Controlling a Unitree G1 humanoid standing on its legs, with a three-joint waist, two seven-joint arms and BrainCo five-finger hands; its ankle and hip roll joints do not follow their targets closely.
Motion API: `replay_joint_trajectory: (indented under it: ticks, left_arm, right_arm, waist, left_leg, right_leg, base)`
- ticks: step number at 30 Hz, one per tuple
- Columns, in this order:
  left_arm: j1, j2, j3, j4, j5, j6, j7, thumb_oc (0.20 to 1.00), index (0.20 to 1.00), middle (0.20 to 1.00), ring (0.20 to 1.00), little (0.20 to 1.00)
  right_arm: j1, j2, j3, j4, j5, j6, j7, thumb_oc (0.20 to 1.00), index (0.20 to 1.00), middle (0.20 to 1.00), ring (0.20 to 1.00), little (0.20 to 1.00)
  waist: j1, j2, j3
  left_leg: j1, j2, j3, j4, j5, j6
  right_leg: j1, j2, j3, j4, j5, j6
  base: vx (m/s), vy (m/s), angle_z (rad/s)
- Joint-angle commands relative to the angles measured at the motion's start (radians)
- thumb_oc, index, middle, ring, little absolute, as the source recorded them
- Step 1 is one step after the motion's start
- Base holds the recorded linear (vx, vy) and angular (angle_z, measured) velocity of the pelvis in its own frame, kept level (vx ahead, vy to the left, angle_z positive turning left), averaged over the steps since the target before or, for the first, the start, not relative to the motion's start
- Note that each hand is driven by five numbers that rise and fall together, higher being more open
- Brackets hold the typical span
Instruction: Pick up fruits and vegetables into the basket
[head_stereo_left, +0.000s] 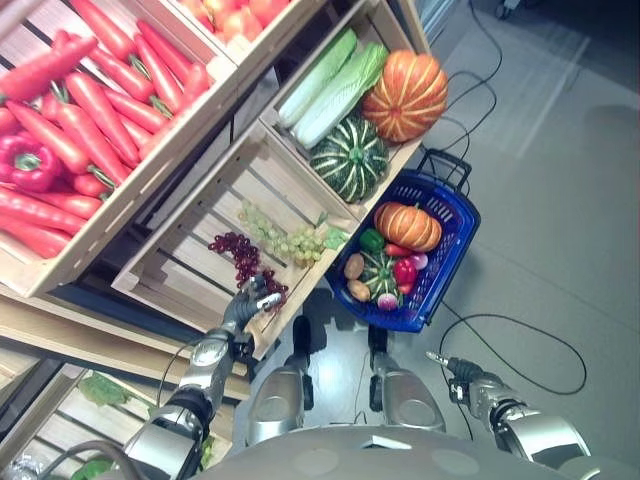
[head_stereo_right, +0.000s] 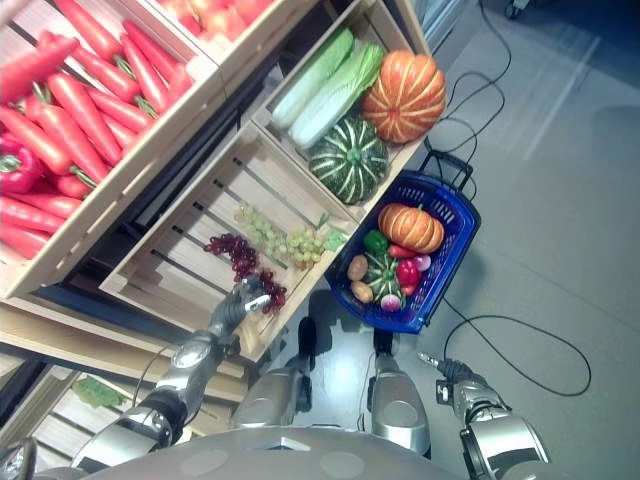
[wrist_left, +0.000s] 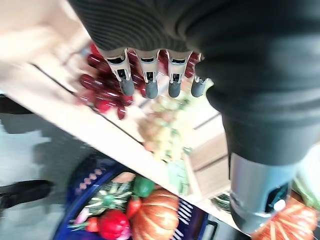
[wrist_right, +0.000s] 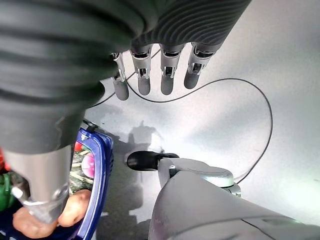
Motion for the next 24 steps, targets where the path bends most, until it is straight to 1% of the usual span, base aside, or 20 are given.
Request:
replay_joint_trajectory:
  ticks: [1,6,9,10,11,13,14,16,17,18,20,21,22,24]
  left_arm:
    - [-0.08,0.029,-0.033,-0.042,-0.006,-0.076,0.051,1.0,1.0,1.0,1.0,1.0]
    - [-0.154,0.088,-0.048,-0.137,0.023,-0.109,0.144,1.0,1.0,1.0,1.0,1.0]
    - [-0.196,0.113,-0.063,-0.171,0.084,-0.138,0.229,1.0,1.0,1.0,1.0,1.0]
    - [-0.211,0.12,-0.066,-0.181,0.118,-0.144,0.267,1.0,1.0,1.0,1.0,1.0]
    - [-0.235,0.138,-0.073,-0.191,0.193,-0.159,0.333,1.0,1.0,1.0,1.0,1.0]
    - [-0.277,0.162,-0.093,-0.199,0.337,-0.162,0.457,1.0,1.0,1.0,1.0,1.0]
    - [-0.303,0.181,-0.104,-0.202,0.418,-0.158,0.528,1.0,1.0,1.0,1.0,1.0]
    - [-0.352,0.22,-0.123,-0.209,0.559,-0.136,0.631,1.0,1.0,1.0,1.0,1.0]
    - [-0.38,0.24,-0.133,-0.212,0.599,-0.121,0.655,1.0,1.0,1.0,1.0,1.0]
    - [-0.423,0.268,-0.15,-0.21,0.665,-0.098,0.7,1.0,1.0,1.0,1.0,1.0]
    - [-0.5,0.311,-0.176,-0.201,0.766,-0.063,0.75,1.0,1.0,1.0,1.0,1.0]
    - [-0.557,0.34,-0.203,-0.189,0.84,-0.036,0.777,1.0,1.0,1.0,1.0,1.0]
    - [-0.591,0.352,-0.217,-0.174,0.892,-0.022,0.792,1.0,1.0,1.0,1.0,1.0]
    - [-0.648,0.38,-0.252,-0.147,0.949,-0.006,0.806,1.0,1.0,1.0,1.0,1.0]
  right_arm:
    - [-0.019,-0.025,0.041,-0.004,0.038,0.005,-0.011,1.0,1.0,1.0,1.0,1.0]
    - [-0.053,-0.051,0.046,-0.004,0.058,-0.001,-0.001,1.0,1.0,1.0,1.0,1.0]
    - [-0.073,-0.062,0.053,0.0,0.07,-0.005,0.003,1.0,1.0,1.0,1.0,1.0]
    - [-0.079,-0.062,0.055,0.002,0.071,-0.006,0.004,1.0,1.0,1.0,1.0,1.0]
    - [-0.087,-0.065,0.061,0.002,0.078,-0.009,0.003,1.0,1.0,1.0,1.0,1.0]
    - [-0.105,-0.067,0.069,0.007,0.09,-0.012,-0.001,1.0,1.0,1.0,1.0,1.0]
    - [-0.112,-0.07,0.074,0.008,0.098,-0.015,-0.003,1.0,1.0,1.0,1.0,1.0]
    - [-0.126,-0.075,0.081,0.008,0.108,-0.017,-0.007,1.0,1.0,1.0,1.0,1.0]
    - [-0.133,-0.077,0.084,0.008,0.119,-0.02,-0.01,1.0,1.0,1.0,1.0,1.0]
    - [-0.146,-0.082,0.089,0.009,0.132,-0.022,-0.011,1.0,1.0,1.0,1.0,1.0]
    - [-0.167,-0.087,0.096,0.003,0.148,-0.022,-0.015,1.0,1.0,1.0,1.0,1.0]
    - [-0.183,-0.09,0.102,-0.001,0.159,-0.022,-0.019,1.0,1.0,1.0,1.0,1.0]
    - [-0.191,-0.091,0.106,-0.003,0.164,-0.022,-0.02,1.0,1.0,1.0,1.0,1.0]
    - [-0.203,-0.097,0.109,-0.01,0.165,-0.02,-0.016,1.0,1.0,1.0,1.0,1.0]
  waist:
    - [0.017,-0.026,0.029]
    - [0.017,-0.019,0.058]
    - [0.02,-0.014,0.08]
    - [0.02,-0.012,0.086]
    - [0.02,-0.011,0.1]
    - [0.018,-0.01,0.117]
    - [0.015,-0.01,0.127]
    - [0.009,-0.011,0.143]
    - [0.006,-0.012,0.152]
    - [0.004,-0.015,0.164]
    - [-0.004,-0.023,0.186]
    - [-0.009,-0.029,0.201]
    - [-0.013,-0.033,0.211]
    - [-0.021,-0.04,0.224]
  left_leg:
    - [-0.026,-0.019,-0.039,0.001,-0.071,-0.003]
    - [-0.041,-0.021,-0.034,0.001,-0.067,-0.003]
    - [-0.049,-0.024,-0.031,0.001,-0.061,-0.002]
    - [-0.053,-0.025,-0.031,0.003,-0.059,-0.001]
    - [-0.063,-0.027,-0.031,0.016,-0.06,0.0]
    - [-0.085,-0.03,-0.031,0.036,-0.062,0.001]
    - [-0.101,-0.031,-0.03,0.052,-0.065,0.001]
    - [-0.126,-0.035,-0.026,0.073,-0.07,0.002]
    - [-0.138,-0.034,-0.022,0.082,-0.07,0.001]
    - [-0.16,-0.036,-0.018,0.098,-0.072,0.001]
    - [-0.196,-0.039,-0.007,0.136,-0.079,0.004]
    - [-0.221,-0.039,0.001,0.165,-0.086,0.004]
    - [-0.238,-0.04,0.004,0.186,-0.089,0.004]
    - [-0.261,-0.04,0.011,0.217,-0.096,0.005]
  right_leg:
    - [-0.018,-0.039,-0.024,0.013,-0.008,0.078]
    - [-0.045,-0.039,-0.035,0.043,-0.019,0.07]
    - [-0.064,-0.039,-0.039,0.076,-0.032,0.064]
    - [-0.071,-0.039,-0.038,0.087,-0.038,0.062]
    - [-0.082,-0.039,-0.038,0.103,-0.044,0.059]
    - [-0.102,-0.038,-0.037,0.125,-0.051,0.055]
    - [-0.115,-0.037,-0.033,0.136,-0.054,0.052]
    - [-0.136,-0.037,-0.026,0.149,-0.056,0.05]
    - [-0.148,-0.038,-0.024,0.155,-0.055,0.049]
    - [-0.167,-0.039,-0.022,0.166,-0.054,0.05]
    - [-0.203,-0.041,-0.02,0.193,-0.056,0.051]
    - [-0.227,-0.042,-0.022,0.216,-0.057,0.052]
    - [-0.243,-0.042,-0.022,0.233,-0.059,0.052]
    - [-0.265,-0.041,-0.023,0.255,-0.061,0.052]
  base:
    - [-0.02,-0.014,-0.05]
    - [-0.04,0.003,-0.03]
    - [-0.04,0.007,-0.02]
    - [-0.04,-0.002,0.0]
    - [-0.05,0.0,0.0]
    - [-0.06,0.01,-0.04]
    - [-0.07,0.02,-0.06]
    - [-0.08,0.015,-0.02]
    - [-0.1,0.001,0.0]
    - [-0.11,-0.003,0.03]
    - [-0.14,0.004,0.07]
    - [-0.14,0.009,0.04]
    - [-0.12,0.019,-0.01]
    - [-0.08,0.024,-0.03]
